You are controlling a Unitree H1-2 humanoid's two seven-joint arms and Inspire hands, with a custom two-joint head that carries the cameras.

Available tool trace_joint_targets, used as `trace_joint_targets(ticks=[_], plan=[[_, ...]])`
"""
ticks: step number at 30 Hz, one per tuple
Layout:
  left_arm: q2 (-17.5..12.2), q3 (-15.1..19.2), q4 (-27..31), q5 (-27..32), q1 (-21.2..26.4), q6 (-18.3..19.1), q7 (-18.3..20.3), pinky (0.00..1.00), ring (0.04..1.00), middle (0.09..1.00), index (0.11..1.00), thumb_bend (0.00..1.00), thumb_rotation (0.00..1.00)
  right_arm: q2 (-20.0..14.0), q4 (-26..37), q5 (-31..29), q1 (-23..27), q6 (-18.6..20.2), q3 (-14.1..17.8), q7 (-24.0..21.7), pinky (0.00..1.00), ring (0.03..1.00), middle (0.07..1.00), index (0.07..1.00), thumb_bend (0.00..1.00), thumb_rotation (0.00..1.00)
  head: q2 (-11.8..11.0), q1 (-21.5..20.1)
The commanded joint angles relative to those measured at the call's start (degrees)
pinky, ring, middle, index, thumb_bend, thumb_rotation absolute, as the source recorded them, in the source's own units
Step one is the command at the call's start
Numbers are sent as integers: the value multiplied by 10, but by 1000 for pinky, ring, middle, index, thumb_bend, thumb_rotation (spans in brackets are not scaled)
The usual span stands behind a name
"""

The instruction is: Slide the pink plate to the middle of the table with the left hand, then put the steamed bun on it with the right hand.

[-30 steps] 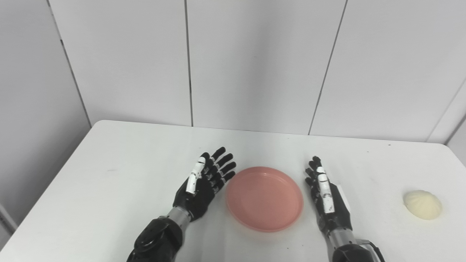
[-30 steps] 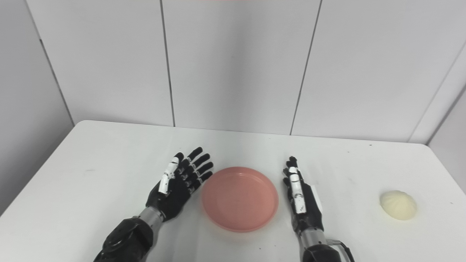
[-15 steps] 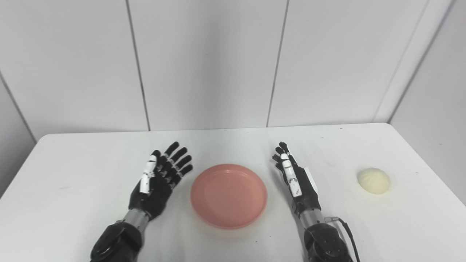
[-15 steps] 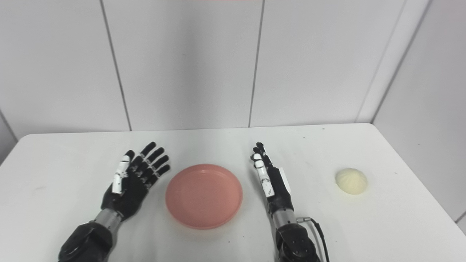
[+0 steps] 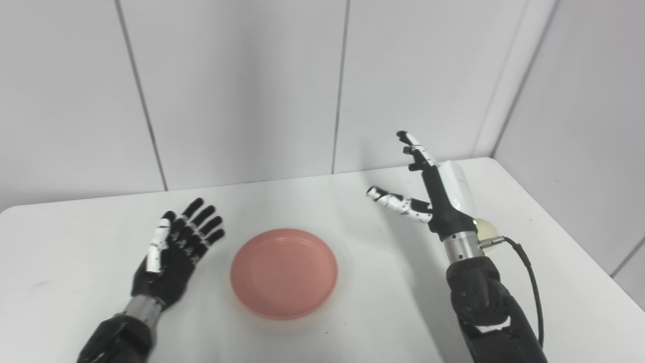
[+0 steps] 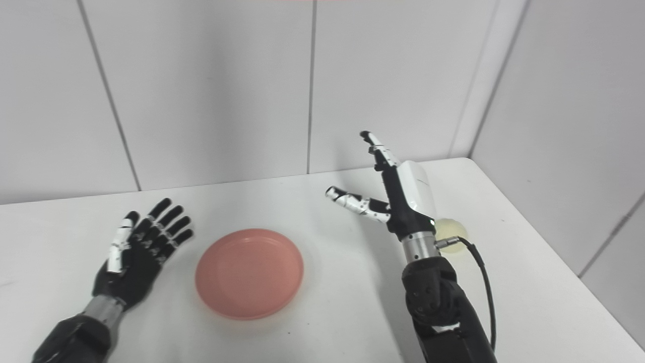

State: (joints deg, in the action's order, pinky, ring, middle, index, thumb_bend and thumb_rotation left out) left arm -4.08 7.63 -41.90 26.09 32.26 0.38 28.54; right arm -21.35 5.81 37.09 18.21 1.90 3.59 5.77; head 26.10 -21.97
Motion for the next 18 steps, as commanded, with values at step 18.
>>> trace_joint_targets(ticks=[18], plan=[[-44, 16, -174, -5, -50, -14, 28, 790, 826, 852, 851, 516, 872, -147, -106, 62, -7, 48, 34, -18, 751, 894, 938, 902, 918, 569, 8, -47]])
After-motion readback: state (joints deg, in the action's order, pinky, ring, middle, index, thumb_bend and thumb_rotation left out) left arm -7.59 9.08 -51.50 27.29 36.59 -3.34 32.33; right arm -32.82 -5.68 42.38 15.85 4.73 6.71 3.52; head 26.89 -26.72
